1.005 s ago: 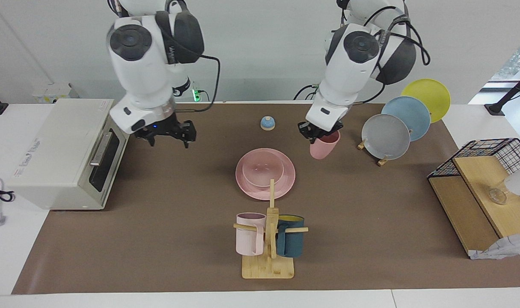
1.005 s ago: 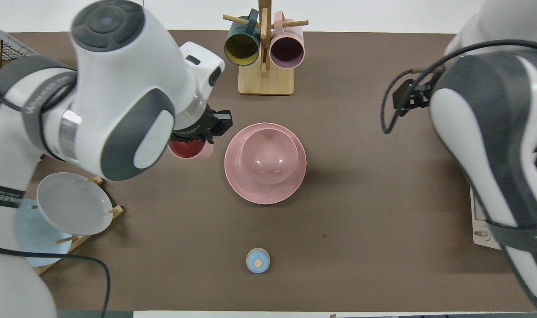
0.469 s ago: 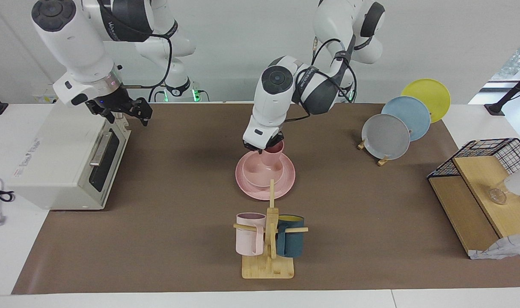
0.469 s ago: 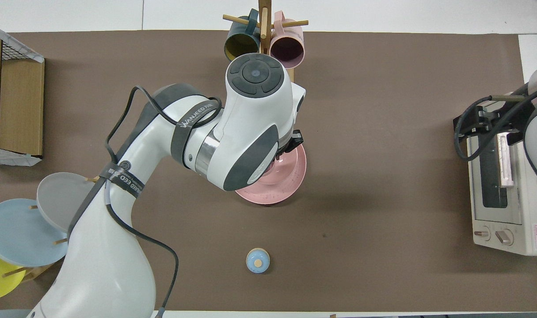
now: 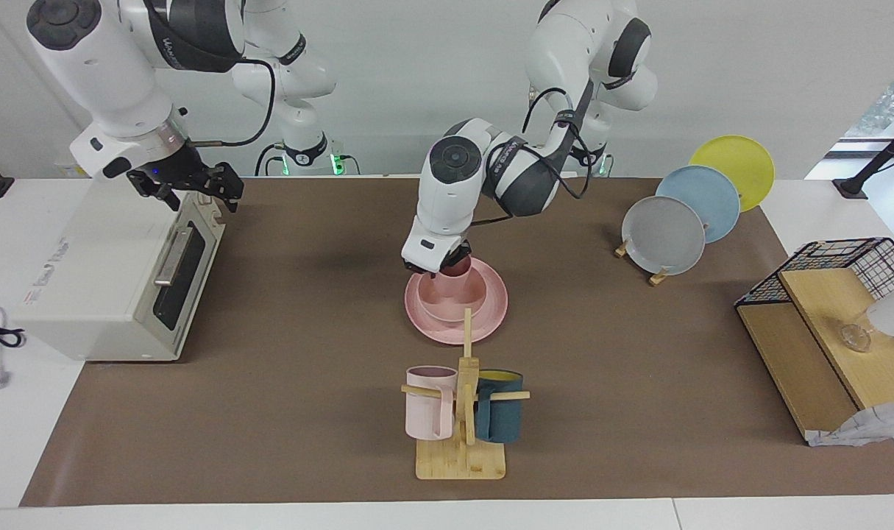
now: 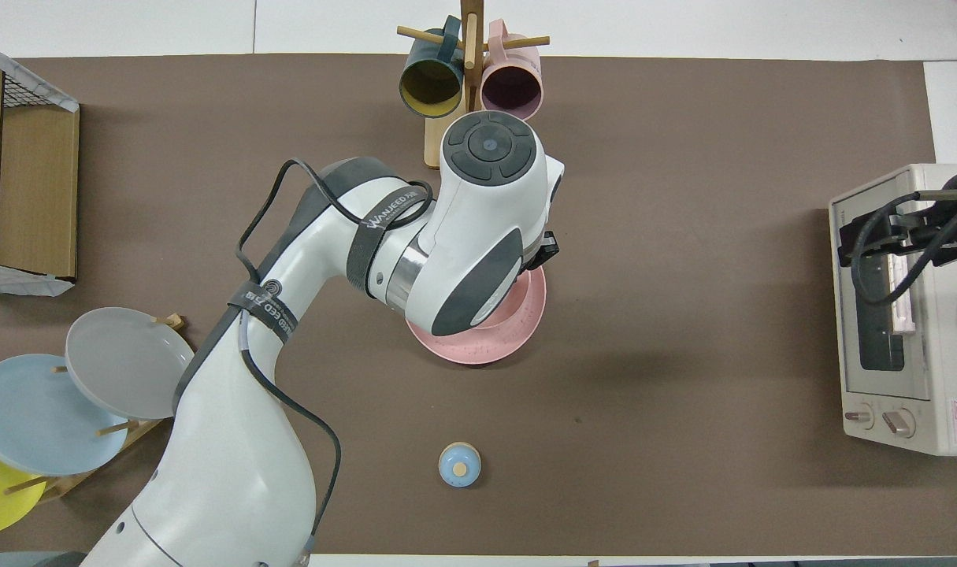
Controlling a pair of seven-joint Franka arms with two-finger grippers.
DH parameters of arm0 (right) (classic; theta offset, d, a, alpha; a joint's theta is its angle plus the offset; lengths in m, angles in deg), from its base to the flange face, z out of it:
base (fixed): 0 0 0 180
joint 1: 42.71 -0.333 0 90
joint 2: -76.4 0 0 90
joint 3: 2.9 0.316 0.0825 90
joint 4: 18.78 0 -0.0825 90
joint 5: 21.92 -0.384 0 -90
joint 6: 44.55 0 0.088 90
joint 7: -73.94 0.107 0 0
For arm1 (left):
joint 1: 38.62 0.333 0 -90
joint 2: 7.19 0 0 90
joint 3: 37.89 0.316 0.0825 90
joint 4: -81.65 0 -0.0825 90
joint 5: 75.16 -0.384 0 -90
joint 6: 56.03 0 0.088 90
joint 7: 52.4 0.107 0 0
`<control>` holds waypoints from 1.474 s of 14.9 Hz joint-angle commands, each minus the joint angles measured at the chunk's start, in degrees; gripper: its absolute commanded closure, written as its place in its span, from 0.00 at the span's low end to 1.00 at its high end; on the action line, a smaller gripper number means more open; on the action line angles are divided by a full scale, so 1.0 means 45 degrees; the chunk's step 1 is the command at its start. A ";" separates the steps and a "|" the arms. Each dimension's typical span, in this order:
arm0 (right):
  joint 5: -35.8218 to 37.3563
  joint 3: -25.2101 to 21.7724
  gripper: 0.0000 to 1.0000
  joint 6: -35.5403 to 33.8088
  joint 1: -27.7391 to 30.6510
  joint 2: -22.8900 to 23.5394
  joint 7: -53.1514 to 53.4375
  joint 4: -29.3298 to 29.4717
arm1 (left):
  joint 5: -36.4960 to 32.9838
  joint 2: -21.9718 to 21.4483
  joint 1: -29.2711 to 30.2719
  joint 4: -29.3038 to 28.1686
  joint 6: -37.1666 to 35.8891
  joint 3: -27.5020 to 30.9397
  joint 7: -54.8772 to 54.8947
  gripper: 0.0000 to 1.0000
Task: Organize tableware
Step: 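Move the pink cup over the bowl and lower it inside with the left gripper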
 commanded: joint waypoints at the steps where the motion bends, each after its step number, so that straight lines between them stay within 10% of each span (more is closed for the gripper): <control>1: -0.0266 0.0057 0.00 0.0485 0.0165 -0.0775 -0.0330 -0.0774 | 0.0112 0.0334 -0.0226 0.0252 0.0150 0.0265 -0.0173 1.00; 16: -0.0149 -0.0041 0.00 0.0329 0.0048 -0.0894 -0.0272 -0.0482 | -0.0297 0.0119 -0.0206 -0.1174 0.1693 0.0285 -0.0094 1.00; 17: -0.0246 -0.0041 0.00 0.0329 0.0048 -0.1030 -0.0271 -0.0579 | -0.0298 0.0119 -0.0206 -0.1174 0.1673 0.0285 -0.0094 0.92; 19: -0.0266 -0.0060 0.00 0.0310 -0.0049 -0.1051 -0.0252 -0.0599 | -0.0298 0.0119 -0.0206 -0.1174 0.1615 0.0285 -0.0094 0.19; 20: -0.0266 -0.0060 0.00 0.0329 -0.0050 -0.1012 -0.0252 -0.0580 | -0.0317 0.0119 -0.0167 -0.1155 0.1557 0.0285 -0.0075 0.00; 22: -0.0344 -0.0371 0.00 0.0310 -0.0011 -0.0953 -0.0330 -0.0463 | -0.0472 0.0119 -0.0050 -0.1038 0.1188 0.0305 -0.0017 0.00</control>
